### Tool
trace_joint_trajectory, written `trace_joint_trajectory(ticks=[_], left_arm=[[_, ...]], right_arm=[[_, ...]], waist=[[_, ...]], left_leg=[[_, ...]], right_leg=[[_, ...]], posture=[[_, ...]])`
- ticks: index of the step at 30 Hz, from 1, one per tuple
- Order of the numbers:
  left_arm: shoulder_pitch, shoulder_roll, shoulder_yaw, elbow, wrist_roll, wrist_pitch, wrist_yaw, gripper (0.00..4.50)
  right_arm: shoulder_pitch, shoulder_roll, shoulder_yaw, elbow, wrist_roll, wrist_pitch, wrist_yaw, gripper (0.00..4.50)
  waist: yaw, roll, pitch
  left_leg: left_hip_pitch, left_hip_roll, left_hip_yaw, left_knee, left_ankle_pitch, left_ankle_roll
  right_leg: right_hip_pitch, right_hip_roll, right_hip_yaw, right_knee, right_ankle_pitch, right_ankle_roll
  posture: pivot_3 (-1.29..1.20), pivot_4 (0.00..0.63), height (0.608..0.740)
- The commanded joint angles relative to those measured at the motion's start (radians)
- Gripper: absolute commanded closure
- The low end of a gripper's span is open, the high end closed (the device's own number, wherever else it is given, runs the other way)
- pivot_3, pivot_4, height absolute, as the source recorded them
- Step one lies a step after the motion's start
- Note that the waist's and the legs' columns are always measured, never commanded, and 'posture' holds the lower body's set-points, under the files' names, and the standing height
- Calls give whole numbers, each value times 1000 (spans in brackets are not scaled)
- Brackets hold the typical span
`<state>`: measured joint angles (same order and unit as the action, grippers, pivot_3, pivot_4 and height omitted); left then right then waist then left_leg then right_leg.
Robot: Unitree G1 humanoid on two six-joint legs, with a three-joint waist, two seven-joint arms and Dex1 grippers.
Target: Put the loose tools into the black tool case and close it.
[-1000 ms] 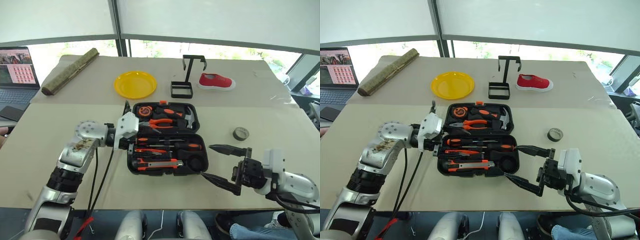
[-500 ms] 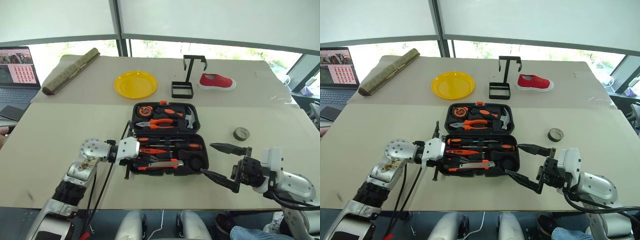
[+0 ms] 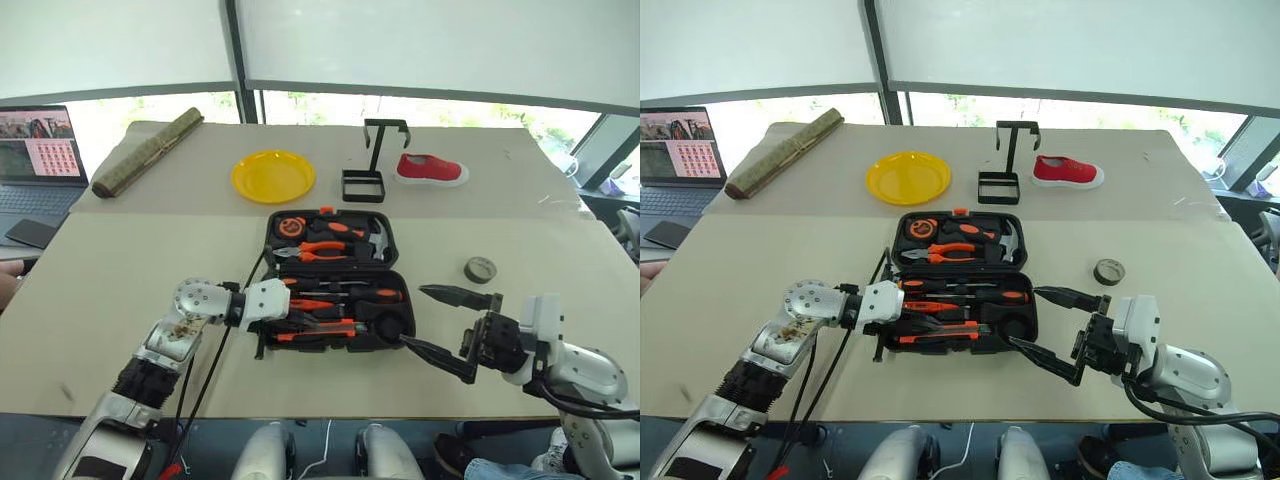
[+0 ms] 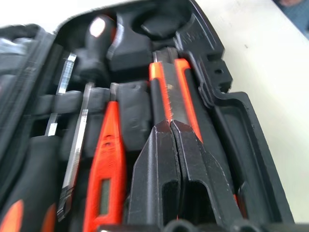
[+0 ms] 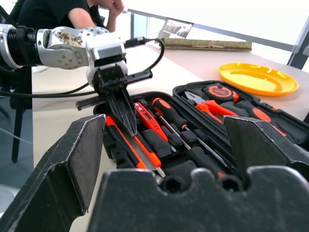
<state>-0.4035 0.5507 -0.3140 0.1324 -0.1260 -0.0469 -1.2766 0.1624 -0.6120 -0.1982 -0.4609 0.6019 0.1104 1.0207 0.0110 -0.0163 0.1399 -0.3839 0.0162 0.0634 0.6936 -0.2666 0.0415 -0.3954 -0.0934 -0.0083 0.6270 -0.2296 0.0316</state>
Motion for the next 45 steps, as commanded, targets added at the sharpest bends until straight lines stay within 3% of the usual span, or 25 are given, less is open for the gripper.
trace_joint_trajectory(ticks=[1, 5, 10, 14, 20, 23, 27, 32, 35, 38, 45], left_arm=[[35, -1, -47, 66, 49, 43, 12, 4443], [26, -21, 7, 84, 1, -28, 29, 4443], [16, -44, 172, 24, -214, 41, 21, 4443], [42, 44, 322, -91, -387, 163, -18, 3418], [113, 82, 536, -131, -601, 292, 10, 1212], [167, 76, 558, -125, -600, 266, -20, 121], [215, 71, 544, -159, -596, 258, -53, 121], [202, 77, 536, -167, -580, 230, -78, 121], [175, 76, 517, -168, -572, 229, -88, 121], [155, 71, 487, -170, -562, 234, -94, 121], [163, 66, 456, -182, -549, 231, -98, 121]], right_arm=[[-12, 9, -7, -10, -3, -28, -12, 0], [-9, 14, -19, -5, -12, -30, -20, 0], [35, -6, -108, -25, 60, 20, -40, 0], [170, -3, -256, -5, 38, -26, -51, 0], [304, 137, -401, 102, -49, -174, -158, 0], [324, 204, -420, 169, -88, -220, -222, 0], [290, 195, -407, 215, -110, -226, -248, 0], [104, -62, -346, 221, -173, 70, -326, 0], [-86, -239, -232, 311, -198, 220, -268, 0], [-290, -349, -63, 454, -261, 281, -164, 0], [-620, -365, 228, 808, -454, 260, -20, 0]], waist=[[1, -1, -1], [1, -1, -2], [1, -2, -1], [1, -4, 0], [1, -3, 0], [1, -3, 0], [-2, -3, 0], [-15, -1, 1], [-15, -1, 1], [-15, -2, 2], [-7, -3, 2]], left_leg=[[0, 0, 0, 0, 0, 0], [0, 0, 0, 0, 0, 0], [-4, 0, 0, 0, 0, 0], [-10, 0, -1, 1, 0, 0], [-10, 0, -1, 0, -1, 1], [-9, 0, -1, 0, -1, 0], [-9, 0, 0, -1, -1, 0], [-8, 0, 3, 0, -1, 0], [-7, 0, 3, 0, -1, 0], [-8, 0, 2, -1, -1, 0], [-14, 0, 1, -1, -1, 2]], right_leg=[[0, 0, 0, 0, 0, 0], [1, 0, 0, 0, 0, 0], [-5, -1, 0, 1, 0, -1], [-10, -1, -1, 2, 0, -1], [-9, -3, -1, 0, -1, 1], [-9, -3, -1, 0, -1, 1], [-10, -3, 0, 0, -2, 0], [-10, -3, 3, 0, -3, -5], [-10, -3, 3, 1, -4, -7], [-10, -1, 3, 0, -3, -5], [-14, -1, 0, -1, -2, -1]], posture=[[0, 150, 740], [0, 150, 740], [0, 150, 740], [0, 150, 740], [0, 150, 740], [0, 150, 740], [0, 150, 740], [0, 150, 740], [0, 150, 740], [0, 150, 740], [0, 150, 740]])
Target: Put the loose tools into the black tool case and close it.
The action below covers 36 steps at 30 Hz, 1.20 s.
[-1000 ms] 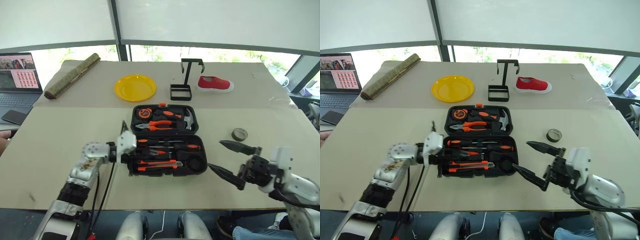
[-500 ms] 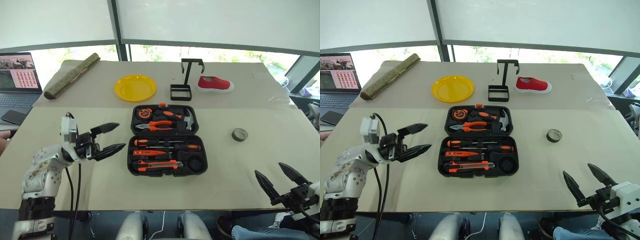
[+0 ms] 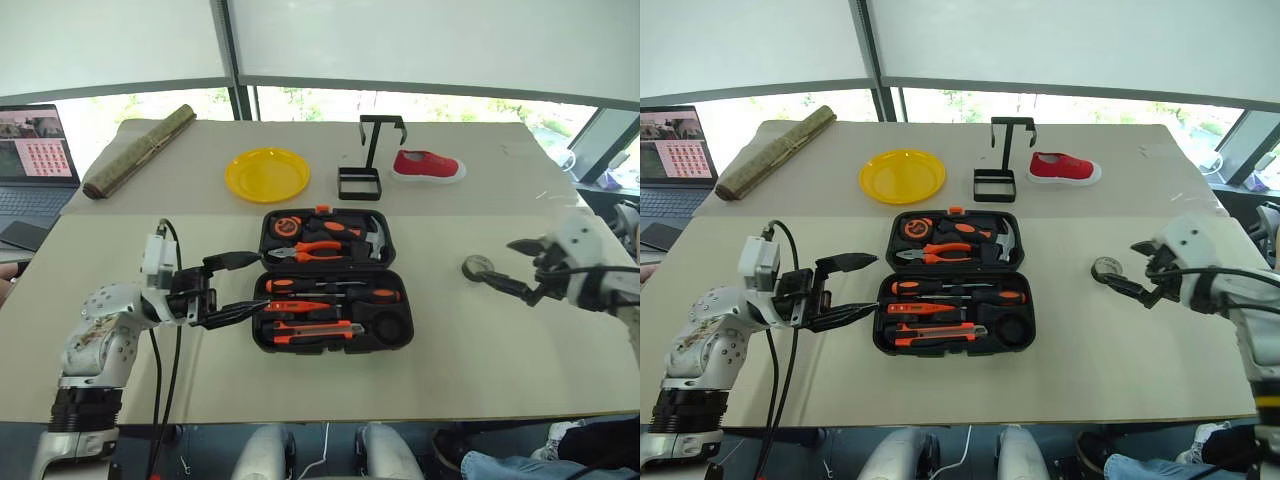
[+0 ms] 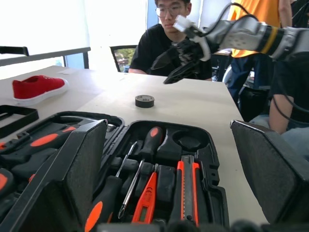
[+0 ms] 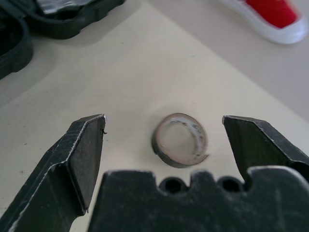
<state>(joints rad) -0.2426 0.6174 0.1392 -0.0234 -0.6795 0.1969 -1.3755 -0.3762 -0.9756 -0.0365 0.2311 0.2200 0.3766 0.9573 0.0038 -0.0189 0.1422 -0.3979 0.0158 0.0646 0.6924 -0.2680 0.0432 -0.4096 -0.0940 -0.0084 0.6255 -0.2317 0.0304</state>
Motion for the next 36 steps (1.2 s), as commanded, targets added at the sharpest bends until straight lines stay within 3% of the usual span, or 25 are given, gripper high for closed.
trace_joint_trajectory(ticks=[1, 3, 6, 12, 17, 21, 26, 31, 36], left_arm=[[7, -1, 3, -30, 6, -14, 2, 121], [14, 2, 5, -34, 12, -18, 1, 121], [26, 10, 6, -35, 20, -27, -5, 0], [35, 29, -5, -30, 46, -61, -46, 0], [42, 54, -14, -20, 63, -82, -104, 0], [66, 80, -22, -7, 86, -121, -159, 0], [106, 101, -20, 40, 120, -210, -224, 0], [127, 123, -39, 95, 120, -285, -239, 0], [141, 150, -53, 140, 105, -341, -239, 0]], right_arm=[[-110, 6, 93, 156, -93, -13, 52, 0], [-150, 22, 131, 212, -132, -46, 60, 0], [-208, 54, 157, 282, -168, -77, 55, 637], [-247, 81, 184, 346, -208, -136, 102, 2643], [-227, 67, 138, 272, -162, -171, 162, 4459], [-168, 47, 86, 34, -20, -87, 295, 4487], [-99, 45, 104, -411, 189, 281, 315, 4487], [-87, 98, 206, -603, 210, 451, 219, 4487], [-68, 89, 296, -659, 178, 508, 176, 4487]], waist=[[0, 0, 0], [0, 0, 0], [-3, 0, 0], [-8, 0, 0], [-8, 0, 0], [-10, 0, 0], [-15, 1, 1], [-12, 1, 1], [-6, 1, 1]], left_leg=[[-3, -1, 0, 0, 0, 0], [-11, -1, 1, 2, 0, 0], [-12, -1, 1, 2, 0, 0], [-11, -1, 1, 2, 0, 0], [-11, -1, 1, 2, 0, 0], [-11, -1, 1, 2, 0, 0], [-10, 1, 1, 2, 0, 0], [-10, 0, 0, 2, 0, 0], [-11, -1, 0, 2, 0, 0]], right_leg=[[-3, -1, 0, 0, 0, 1], [-11, -1, 1, 1, 2, 2], [-12, -1, 1, 1, 2, 2], [-11, -1, 1, 1, 2, 2], [-11, -1, 1, 2, 2, 2], [-12, -1, 1, 2, 2, 2], [-12, -1, 1, 4, 2, 1], [-12, -4, -1, 3, 2, 1], [-13, -6, -3, 3, 2, 1]], posture=[[0, 150, 740], [0, 150, 740], [0, 150, 740], [0, 150, 740], [0, 150, 740], [0, 150, 740], [0, 150, 740], [0, 150, 740], [0, 150, 740]])
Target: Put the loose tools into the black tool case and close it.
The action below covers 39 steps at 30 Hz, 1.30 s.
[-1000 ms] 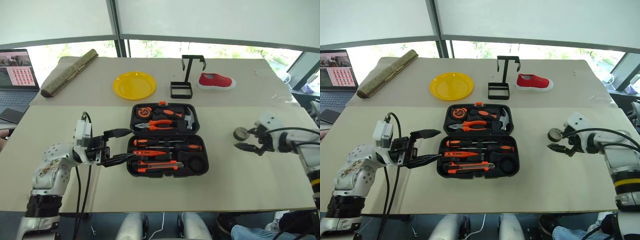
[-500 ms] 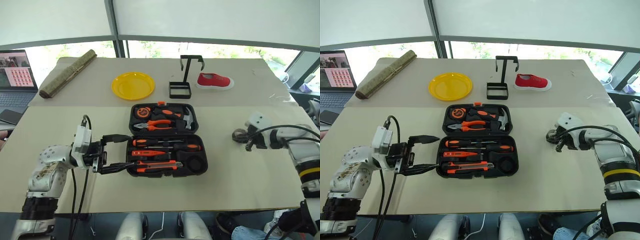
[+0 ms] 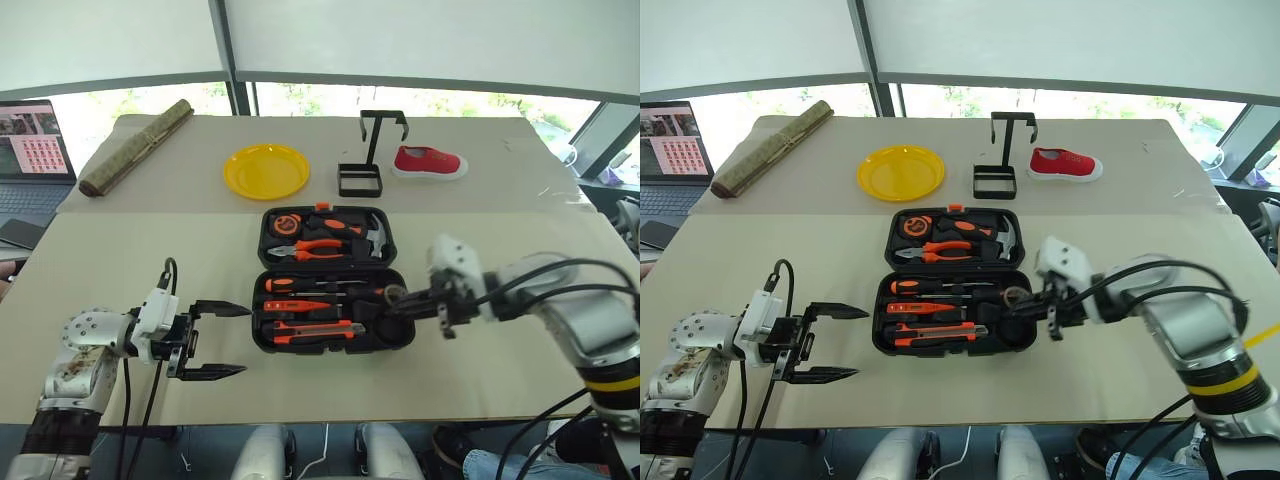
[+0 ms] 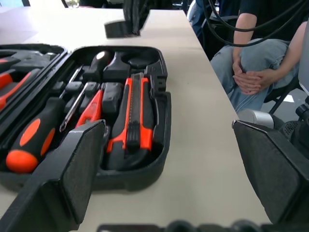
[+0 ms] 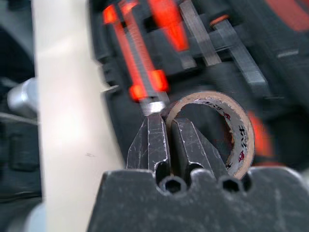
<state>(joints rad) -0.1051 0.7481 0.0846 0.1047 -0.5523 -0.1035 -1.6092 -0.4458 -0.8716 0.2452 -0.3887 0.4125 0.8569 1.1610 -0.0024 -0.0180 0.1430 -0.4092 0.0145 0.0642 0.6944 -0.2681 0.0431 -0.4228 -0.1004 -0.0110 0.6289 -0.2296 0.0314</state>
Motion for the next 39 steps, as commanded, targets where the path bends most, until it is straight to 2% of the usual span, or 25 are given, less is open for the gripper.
trace_joint_trajectory(ticks=[1, 9, 11, 12, 14, 16, 18, 22, 25, 28, 29, 31, 33, 36, 37, 39], left_arm=[[6, 22, 1, 19, -23, -49, -5, 0], [13, 7, 17, 39, -21, -70, -5, 0], [10, 0, 26, 34, -25, -58, 1, 0], [8, -3, 30, 30, -29, -50, 10, 0], [6, -13, 48, 9, -53, -14, 41, 0], [8, -20, 61, -11, -69, 17, 65, 0], [17, -27, 79, -36, -89, 54, 103, 0], [29, -36, 108, -63, -96, 103, 174, 0], [5, -39, 113, -42, -8, 182, 375, 0], [-44, -64, 126, -15, -10, 290, 515, 0], [-59, -70, 122, -6, -1, 311, 545, 244], [-84, -81, 115, 1, 9, 347, 582, 683], [-134, -98, 95, 16, 33, 403, 656, 1596], [-199, -122, 48, 40, 96, 466, 743, 2603], [-213, -128, 34, 43, 109, 480, 753, 2847], [-252, -150, 2, 50, 142, 502, 790, 3636]], right_arm=[[1, -13, 26, -40, -19, 38, -40, 4487], [-30, -99, 171, -45, -122, 68, -43, 4487], [-41, -117, 185, -57, -131, 65, -36, 3704], [-48, -123, 190, -61, -131, 67, -31, 3506], [-66, -111, 175, -73, -110, 76, -28, 2823], [-83, -99, 146, -86, -64, 95, -9, 2133], [-90, -105, 56, -107, 56, 89, 78, 1448], [-89, -126, -58, -77, 162, 101, 127, 1448], [-81, -114, -150, 56, 146, 21, 98, 1448], [-59, -72, -152, 208, -4, -158, -30, 1448], [-52, -59, -145, 248, -51, -215, -67, 1950], [-43, -29, -139, 297, -103, -278, -117, 2506], [-38, 36, -130, 373, -178, -365, -216, 3278], [-49, 121, -126, 486, -264, -482, -329, 4198], [-55, 138, -123, 511, -275, -497, -339, 4412], [-70, 170, -105, 567, -298, -535, -338, 4500]], waist=[[1, 0, 0], [1, 0, 0], [6, 0, 0], [9, 0, 0], [13, 0, 0], [14, -1, 0], [13, -1, 0], [12, -1, 0], [12, -2, 1], [14, -2, 0], [14, -4, 0], [14, -4, 0], [13, -4, 0], [11, -4, 0], [10, -4, 0], [9, -4, 0]], left_leg=[[0, 0, 0, 0, 0, 0], [1, 0, 0, 0, 0, 0], [1, 0, 0, 1, 0, 0], [0, 0, 0, 1, 0, 0], [0, 0, 0, 1, 0, 0], [0, 0, 0, 1, 0, 0], [0, 0, 0, 1, 0, 0], [-1, 1, -1, 1, 0, 1], [0, 0, -1, 1, 0, 0], [2, 0, -1, 1, 0, 0], [2, 0, -1, 1, 0, 0], [1, 0, -1, 1, 0, 0], [1, 0, 0, 1, 0, 0], [0, 0, 0, 1, 1, -1], [0, 0, 1, 1, 1, -1], [0, -1, 1, 1, 1, -1]], right_leg=[[0, 0, 0, 0, 0, 0], [1, 0, -1, 0, 0, 0], [1, 0, -1, 0, 0, 0], [1, 0, -1, 0, 0, 0], [1, 0, -2, -1, 0, 0], [1, 0, -2, -1, 0, 0], [1, 1, -2, -1, 0, 0], [1, 2, -1, -1, 0, 0], [2, 2, -1, -1, 0, 1], [3, 2, -1, 0, 1, 1], [3, 2, -1, 0, 1, 1], [3, 2, -1, 0, 1, 1], [1, 3, 1, 1, 1, 1], [1, 4, 1, 1, 1, 1], [1, 4, 1, 1, 1, 1], [1, 5, 1, 1, 1, 1]], posture=[[0, 150, 740], [0, 150, 740], [0, 150, 740], [0, 150, 740], [0, 150, 740], [0, 150, 740], [0, 150, 740], [0, 150, 740], [0, 150, 740], [0, 150, 740], [0, 150, 740], [0, 150, 740], [0, 150, 740], [0, 150, 740], [0, 150, 740], [0, 150, 740]])
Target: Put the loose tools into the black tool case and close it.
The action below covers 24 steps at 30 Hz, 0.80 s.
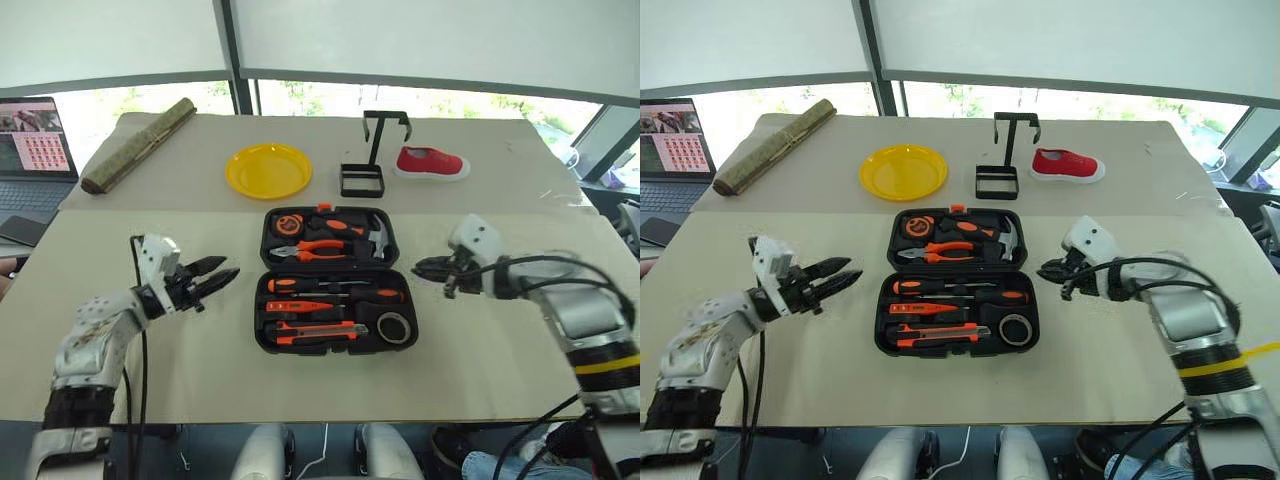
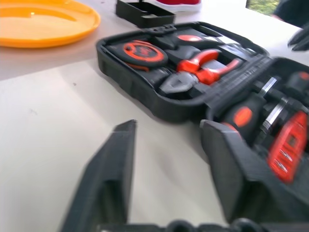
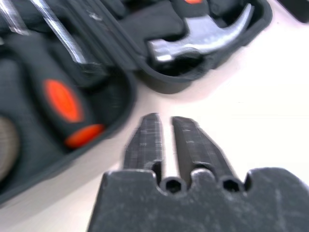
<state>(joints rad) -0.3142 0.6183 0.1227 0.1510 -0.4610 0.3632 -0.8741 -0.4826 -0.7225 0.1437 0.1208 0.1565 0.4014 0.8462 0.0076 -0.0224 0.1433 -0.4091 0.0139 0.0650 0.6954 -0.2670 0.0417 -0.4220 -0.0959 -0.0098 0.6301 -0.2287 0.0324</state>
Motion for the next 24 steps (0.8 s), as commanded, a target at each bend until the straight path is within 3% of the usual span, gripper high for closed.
trace_joint_trajectory(ticks=[1, 2, 3, 12, 24], left_arm=[[-57, -30, -51, 5, 62, 42, 64, 3976], [-67, -37, -63, 4, 69, 54, 66, 4387], [-71, -37, -83, -6, 64, 80, 44, 4456], [-87, -46, -169, -34, 90, 81, -52, 4456], [102, 48, -80, -236, 16, 172, -118, 4456]], right_arm=[[-38, 33, 8, 78, -49, -96, -12, 4500], [-41, 44, 15, 93, -52, -113, 1, 4500], [-42, 53, 22, 95, -50, -111, 17, 4500], [-5, 112, 39, -48, -13, -37, 88, 4500], [199, 81, 5, -359, 16, 148, 73, 4500]], waist=[[-1, 0, 0], [-1, 0, 0], [-2, 0, 0], [-9, 0, 0], [-16, 0, 0]], left_leg=[[0, 0, 0, 0, 0, 0], [0, 0, 0, 0, 0, 0], [0, 0, 0, 0, 0, 0], [0, 1, 0, 0, 0, 0], [-1, 1, -1, -1, 0, 1]], right_leg=[[0, 0, 0, 0, 0, 0], [0, 0, 0, 0, 0, 0], [0, 0, 0, 0, 0, 0], [0, 1, 0, 0, 0, 0], [0, 0, 0, -1, 0, 0]], posture=[[0, 150, 740], [0, 150, 740], [0, 150, 740], [0, 150, 740], [0, 150, 740]])
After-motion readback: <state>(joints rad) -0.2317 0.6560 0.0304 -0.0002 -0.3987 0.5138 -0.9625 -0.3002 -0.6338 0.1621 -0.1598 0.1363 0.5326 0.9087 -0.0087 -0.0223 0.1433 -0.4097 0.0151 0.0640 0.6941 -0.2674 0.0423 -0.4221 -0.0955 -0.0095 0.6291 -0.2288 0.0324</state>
